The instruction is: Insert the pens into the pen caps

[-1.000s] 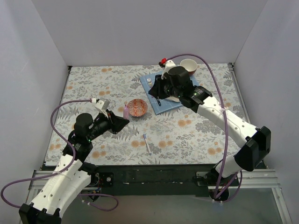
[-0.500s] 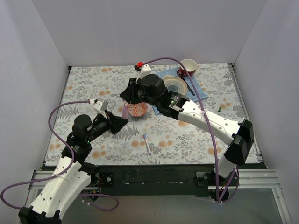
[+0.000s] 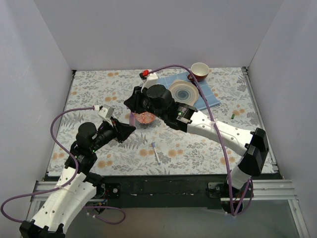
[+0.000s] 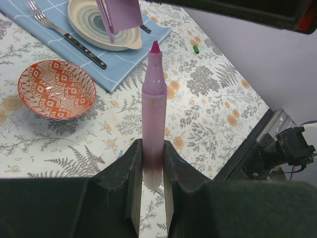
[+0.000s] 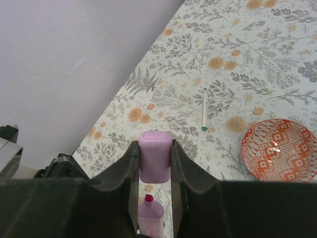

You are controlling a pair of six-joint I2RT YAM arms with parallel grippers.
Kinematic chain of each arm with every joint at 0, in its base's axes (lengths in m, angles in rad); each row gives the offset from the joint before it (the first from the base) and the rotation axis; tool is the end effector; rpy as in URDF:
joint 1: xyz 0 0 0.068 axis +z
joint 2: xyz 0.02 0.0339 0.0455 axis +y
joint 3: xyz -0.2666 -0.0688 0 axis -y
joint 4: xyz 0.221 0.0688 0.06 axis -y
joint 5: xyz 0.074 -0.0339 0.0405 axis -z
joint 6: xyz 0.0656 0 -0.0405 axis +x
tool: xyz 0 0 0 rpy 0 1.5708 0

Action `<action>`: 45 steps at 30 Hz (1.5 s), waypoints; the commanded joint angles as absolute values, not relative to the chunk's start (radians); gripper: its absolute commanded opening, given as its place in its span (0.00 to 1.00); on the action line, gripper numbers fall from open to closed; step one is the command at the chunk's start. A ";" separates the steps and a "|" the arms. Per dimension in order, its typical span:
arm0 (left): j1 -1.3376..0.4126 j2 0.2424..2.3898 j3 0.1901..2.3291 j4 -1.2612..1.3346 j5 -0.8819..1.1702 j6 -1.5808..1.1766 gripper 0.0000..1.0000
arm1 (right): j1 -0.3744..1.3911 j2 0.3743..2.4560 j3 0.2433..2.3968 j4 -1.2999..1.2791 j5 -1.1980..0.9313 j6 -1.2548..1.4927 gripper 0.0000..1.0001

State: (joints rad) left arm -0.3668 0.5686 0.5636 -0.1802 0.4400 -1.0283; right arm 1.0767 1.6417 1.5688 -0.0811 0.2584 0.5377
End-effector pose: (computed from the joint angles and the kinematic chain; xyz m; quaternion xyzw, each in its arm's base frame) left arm 0.1279 -0.0791 0.2914 -0.1120 0.7555 -0.5291 0.3698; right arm 0.2042 0.3437 0.4021 -0.1197 0.7482 0.3984 0.5168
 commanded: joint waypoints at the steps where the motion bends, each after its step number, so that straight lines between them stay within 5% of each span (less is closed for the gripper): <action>1: -0.368 0.554 0.571 -0.186 0.423 -1.019 0.00 | 1.083 1.580 1.542 -0.011 0.304 0.511 0.01; 29: -0.367 0.564 0.575 -0.187 0.423 -1.040 0.00 | 1.157 1.503 1.368 0.046 0.353 0.474 0.01; 45: -0.367 0.650 0.591 0.038 0.347 -1.158 0.00 | 1.284 1.476 1.178 0.052 0.430 0.515 0.01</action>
State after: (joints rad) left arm -0.3897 0.6109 0.5381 -0.1387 0.4847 -1.1381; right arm 1.2205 1.4815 1.2232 0.1566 0.5190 0.4911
